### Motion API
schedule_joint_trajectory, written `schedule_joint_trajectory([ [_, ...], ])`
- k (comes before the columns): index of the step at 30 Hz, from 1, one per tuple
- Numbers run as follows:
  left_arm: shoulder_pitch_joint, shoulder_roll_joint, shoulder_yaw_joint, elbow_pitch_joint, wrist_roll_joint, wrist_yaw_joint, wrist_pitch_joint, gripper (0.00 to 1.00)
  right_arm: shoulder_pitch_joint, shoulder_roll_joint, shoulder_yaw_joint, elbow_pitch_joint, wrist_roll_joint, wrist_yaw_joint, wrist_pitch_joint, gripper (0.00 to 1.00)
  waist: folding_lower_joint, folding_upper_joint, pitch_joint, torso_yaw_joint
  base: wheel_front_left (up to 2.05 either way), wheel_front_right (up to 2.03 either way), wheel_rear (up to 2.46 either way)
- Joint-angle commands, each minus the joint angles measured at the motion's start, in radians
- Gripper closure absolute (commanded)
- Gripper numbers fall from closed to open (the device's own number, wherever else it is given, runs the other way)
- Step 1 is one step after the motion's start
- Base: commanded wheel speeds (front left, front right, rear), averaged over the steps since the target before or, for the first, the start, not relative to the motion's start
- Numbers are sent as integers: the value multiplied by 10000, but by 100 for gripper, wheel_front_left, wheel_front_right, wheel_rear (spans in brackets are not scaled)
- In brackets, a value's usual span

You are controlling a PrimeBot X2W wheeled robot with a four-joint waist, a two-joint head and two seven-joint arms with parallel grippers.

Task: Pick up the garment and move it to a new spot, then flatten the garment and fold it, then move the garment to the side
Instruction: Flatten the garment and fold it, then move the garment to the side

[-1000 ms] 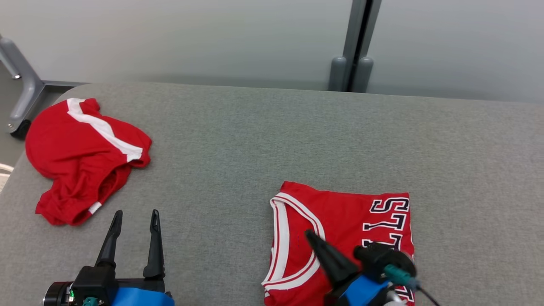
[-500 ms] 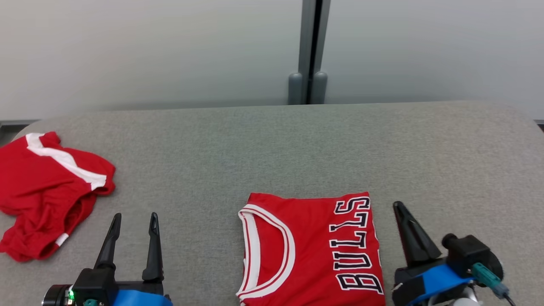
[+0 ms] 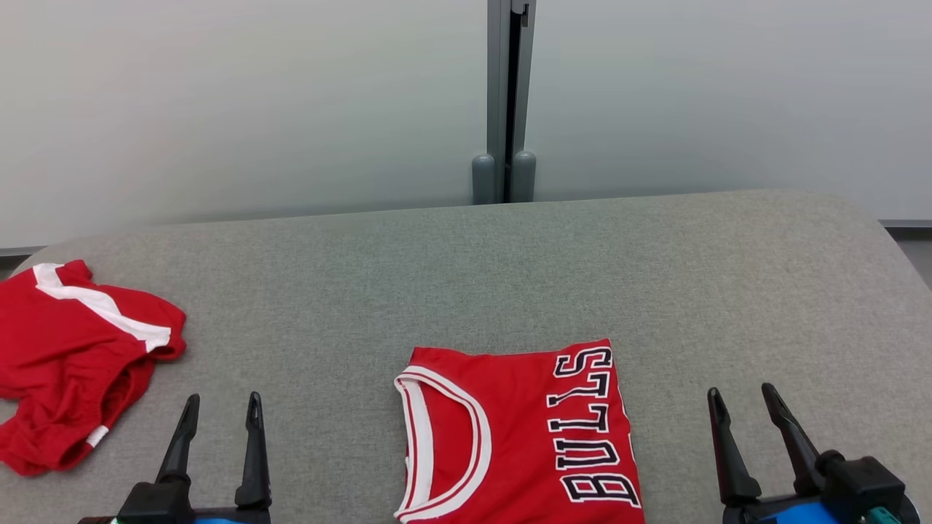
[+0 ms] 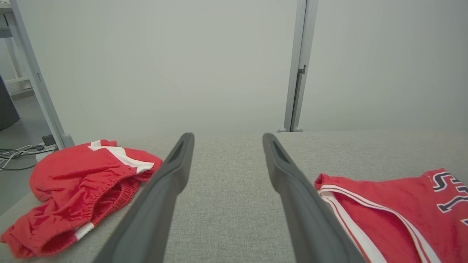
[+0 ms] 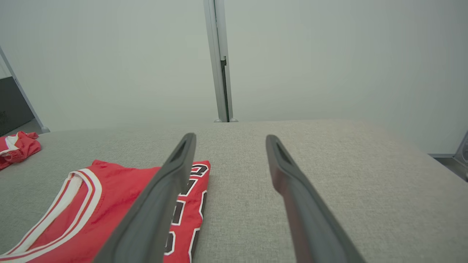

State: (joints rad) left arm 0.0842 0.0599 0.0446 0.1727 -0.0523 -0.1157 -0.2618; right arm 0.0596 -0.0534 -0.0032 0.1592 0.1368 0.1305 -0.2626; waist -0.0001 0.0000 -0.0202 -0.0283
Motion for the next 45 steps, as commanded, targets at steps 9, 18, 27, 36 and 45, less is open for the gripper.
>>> schedule_joint_trajectory([
  [9,298,26,6,-94,44,169,-45,0,607,25,-229,-346,137,5,-28,0,1,0,-103,235,0,0,0],
  [18,273,110,77,-116,-18,155,-45,0,498,26,-248,-280,99,5,-29,0,1,0,-45,312,0,0,0],
  [27,336,118,76,-120,-7,207,-45,0,519,27,-185,-192,153,5,-29,0,1,0,-10,322,0,0,0],
  [36,123,84,-49,-195,11,230,-45,0,-655,21,452,396,-115,5,117,0,1,0,115,464,0,0,0],
  [45,-18,108,-121,-157,-14,179,-45,0,-2360,19,829,2006,-214,5,561,0,1,0,318,777,0,0,0],
])
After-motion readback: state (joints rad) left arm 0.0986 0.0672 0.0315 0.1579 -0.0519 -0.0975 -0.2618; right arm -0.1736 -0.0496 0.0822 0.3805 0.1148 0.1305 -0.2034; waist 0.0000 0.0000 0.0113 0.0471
